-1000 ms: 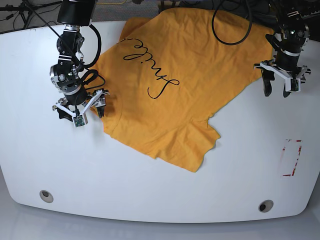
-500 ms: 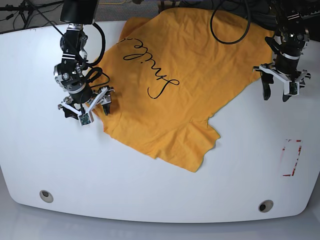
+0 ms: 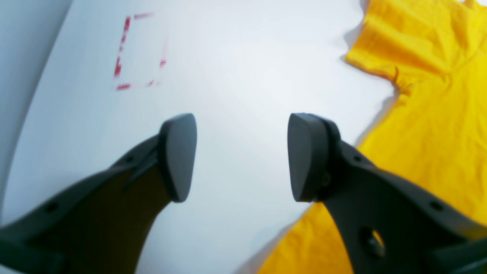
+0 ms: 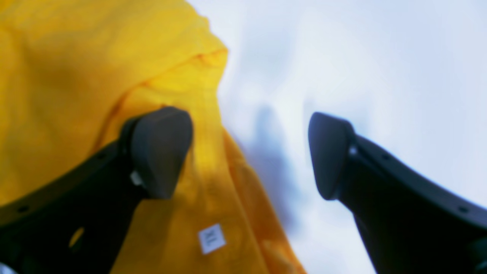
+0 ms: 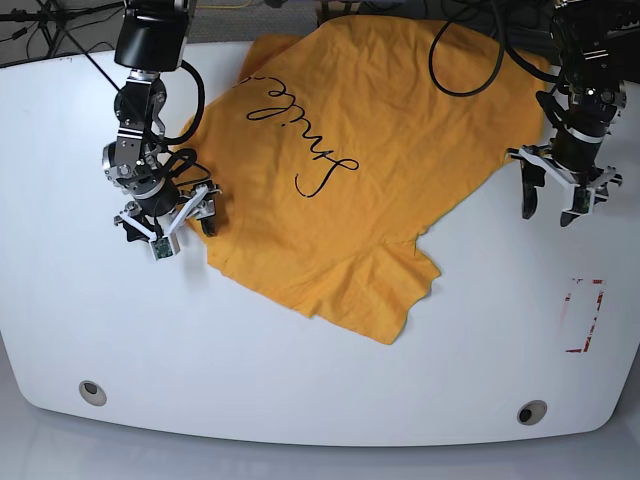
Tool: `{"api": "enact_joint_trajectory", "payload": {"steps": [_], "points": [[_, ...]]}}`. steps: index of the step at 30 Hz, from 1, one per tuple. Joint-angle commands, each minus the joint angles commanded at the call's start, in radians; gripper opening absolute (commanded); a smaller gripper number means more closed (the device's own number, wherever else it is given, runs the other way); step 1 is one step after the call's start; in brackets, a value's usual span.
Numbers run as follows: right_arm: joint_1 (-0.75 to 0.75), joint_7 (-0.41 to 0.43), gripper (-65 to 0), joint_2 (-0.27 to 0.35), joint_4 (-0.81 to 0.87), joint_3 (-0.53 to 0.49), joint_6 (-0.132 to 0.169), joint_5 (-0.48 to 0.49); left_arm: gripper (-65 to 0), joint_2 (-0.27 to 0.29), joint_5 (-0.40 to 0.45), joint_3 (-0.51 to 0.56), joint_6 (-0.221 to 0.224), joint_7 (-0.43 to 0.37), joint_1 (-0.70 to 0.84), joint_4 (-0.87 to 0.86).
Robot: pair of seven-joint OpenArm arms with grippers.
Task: Fold the T-shirt properly
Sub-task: 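Lower the open right gripper toward the shirt edge beside the collar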
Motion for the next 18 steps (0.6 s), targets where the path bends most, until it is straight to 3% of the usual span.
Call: {"api": "enact_joint_trajectory", "payload": {"steps": [8, 18], "points": [[-0.018, -0.006, -16.2, -0.010, 0.039, -0.007, 0.000, -0.009, -30.2, 0.004, 0.018, 0.042, 0.010, -0.016, -0.004, -0.051], [-0.072, -0.019, -16.1, -0.016, 0.156, -0.074, -0.031, -0.011, -29.6, 0.046, 0.010, -0.009, 0.013, 0.007, 0.080, -0.040]]}}
